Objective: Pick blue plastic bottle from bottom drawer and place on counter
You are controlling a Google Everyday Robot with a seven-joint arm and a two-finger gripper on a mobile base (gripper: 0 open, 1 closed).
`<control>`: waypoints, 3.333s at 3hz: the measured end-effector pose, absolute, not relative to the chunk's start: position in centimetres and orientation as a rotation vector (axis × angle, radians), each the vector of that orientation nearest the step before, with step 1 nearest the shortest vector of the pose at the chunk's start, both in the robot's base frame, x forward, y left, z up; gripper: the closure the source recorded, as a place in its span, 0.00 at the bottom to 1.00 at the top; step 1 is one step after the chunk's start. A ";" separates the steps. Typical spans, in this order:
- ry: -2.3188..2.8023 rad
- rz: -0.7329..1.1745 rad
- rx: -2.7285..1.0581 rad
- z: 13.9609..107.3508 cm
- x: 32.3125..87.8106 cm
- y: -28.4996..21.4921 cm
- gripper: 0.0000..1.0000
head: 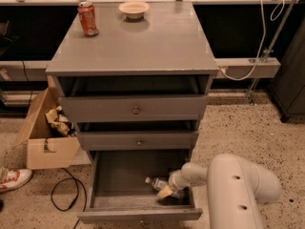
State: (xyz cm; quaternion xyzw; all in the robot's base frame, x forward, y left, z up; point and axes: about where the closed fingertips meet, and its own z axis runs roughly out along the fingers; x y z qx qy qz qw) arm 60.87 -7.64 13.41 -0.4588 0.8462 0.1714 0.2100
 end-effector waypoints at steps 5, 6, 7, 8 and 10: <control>2.020 0.529 -1.439 28.7 57.1 -10.0 1.00; 2.020 0.529 -1.440 28.7 57.1 -10.0 1.00; 1.936 0.529 -1.501 32.7 55.4 -9.4 1.00; 1.842 0.491 -1.564 38.4 53.4 -9.4 1.00; 1.707 0.307 -1.687 50.0 51.1 -9.0 1.00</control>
Offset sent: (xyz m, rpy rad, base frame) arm -0.0107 0.0104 -0.0044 -0.0050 0.0002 0.0343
